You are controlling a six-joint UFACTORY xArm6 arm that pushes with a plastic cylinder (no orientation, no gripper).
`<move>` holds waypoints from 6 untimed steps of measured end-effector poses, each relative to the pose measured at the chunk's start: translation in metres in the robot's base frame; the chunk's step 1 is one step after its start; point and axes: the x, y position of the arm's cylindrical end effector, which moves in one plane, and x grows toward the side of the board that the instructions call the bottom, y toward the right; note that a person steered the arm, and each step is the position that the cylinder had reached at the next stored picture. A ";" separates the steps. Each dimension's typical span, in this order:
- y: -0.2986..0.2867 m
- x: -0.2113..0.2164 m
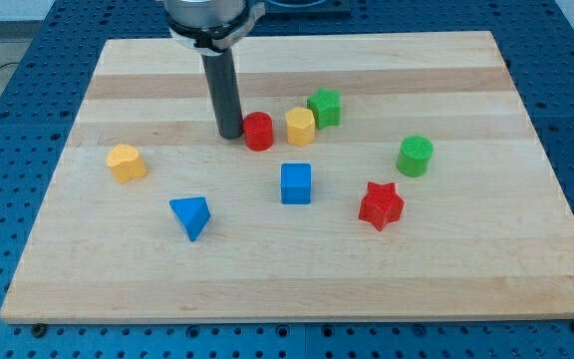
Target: Move yellow heart upwards
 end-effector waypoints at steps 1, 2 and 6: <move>-0.016 0.021; -0.033 0.068; -0.131 0.067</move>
